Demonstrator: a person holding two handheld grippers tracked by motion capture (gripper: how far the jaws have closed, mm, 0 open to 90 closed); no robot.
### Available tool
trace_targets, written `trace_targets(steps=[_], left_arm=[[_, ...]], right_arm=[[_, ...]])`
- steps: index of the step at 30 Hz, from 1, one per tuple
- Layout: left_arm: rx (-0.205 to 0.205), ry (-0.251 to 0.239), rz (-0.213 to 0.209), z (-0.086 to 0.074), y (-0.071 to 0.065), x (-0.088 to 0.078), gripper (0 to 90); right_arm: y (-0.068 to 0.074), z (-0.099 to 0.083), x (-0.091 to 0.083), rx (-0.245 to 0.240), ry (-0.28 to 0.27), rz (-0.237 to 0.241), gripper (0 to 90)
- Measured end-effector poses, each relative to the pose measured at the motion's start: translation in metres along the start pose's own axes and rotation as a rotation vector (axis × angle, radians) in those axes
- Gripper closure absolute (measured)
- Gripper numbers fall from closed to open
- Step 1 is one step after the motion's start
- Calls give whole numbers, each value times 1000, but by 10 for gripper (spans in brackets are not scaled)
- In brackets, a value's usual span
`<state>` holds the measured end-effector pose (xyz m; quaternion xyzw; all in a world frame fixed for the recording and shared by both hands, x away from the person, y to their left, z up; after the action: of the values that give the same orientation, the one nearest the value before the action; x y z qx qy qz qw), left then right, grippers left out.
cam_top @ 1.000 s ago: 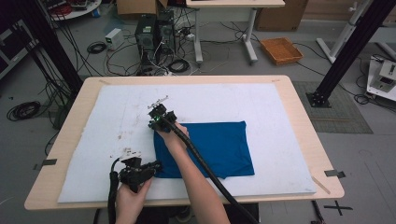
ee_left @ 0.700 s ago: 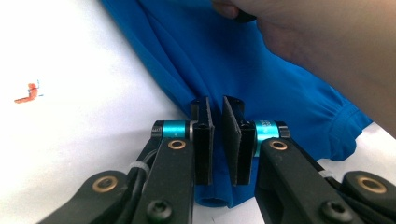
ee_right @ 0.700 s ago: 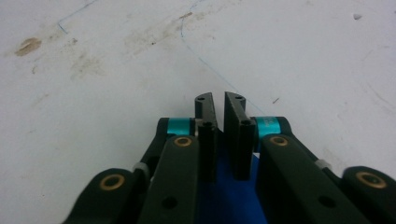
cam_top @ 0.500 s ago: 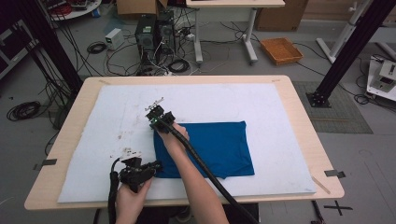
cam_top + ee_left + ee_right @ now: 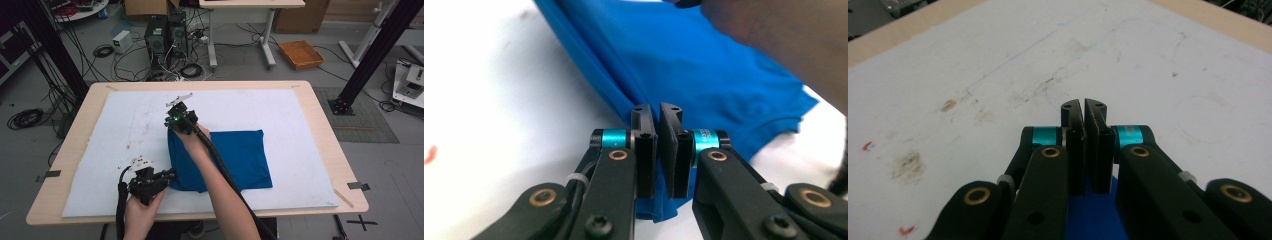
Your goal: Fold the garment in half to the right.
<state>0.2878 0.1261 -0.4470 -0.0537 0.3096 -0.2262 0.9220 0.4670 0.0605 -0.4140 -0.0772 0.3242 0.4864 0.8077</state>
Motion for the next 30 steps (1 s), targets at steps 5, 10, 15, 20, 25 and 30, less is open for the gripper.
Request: trace_targets(steps=[5,10,15,20,25,30], left_arm=[[34,-15,-53,13,-30,6,849],[47,-18,-108,22,-60,22,849],[65,-16,-151,29,-90,41,849],[73,-3,-184,31,-116,61,848],[54,25,-220,29,-138,84,849],[61,48,-240,26,-160,106,849]], right_arm=[[-12,0,-36,9,-39,11,879],[-33,-9,-75,38,-79,10,879],[-58,-24,-110,67,-111,-5,879],[-80,-42,-139,86,-120,-38,879],[-99,-61,-158,103,-107,-72,879],[-118,-81,-172,110,-76,-118,879]])
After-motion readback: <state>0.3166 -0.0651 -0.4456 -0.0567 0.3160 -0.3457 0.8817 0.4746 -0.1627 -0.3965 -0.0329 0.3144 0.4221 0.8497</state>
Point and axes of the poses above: each handheld gripper's, and its own axes: x roughly forward along the jaws, z roughly out of its top, y roughly to its left, the point moved 5 cm from there along x, roughly forward along the jaws, and after that the axes turned 11 degrees about z, right-handed, at the moved point
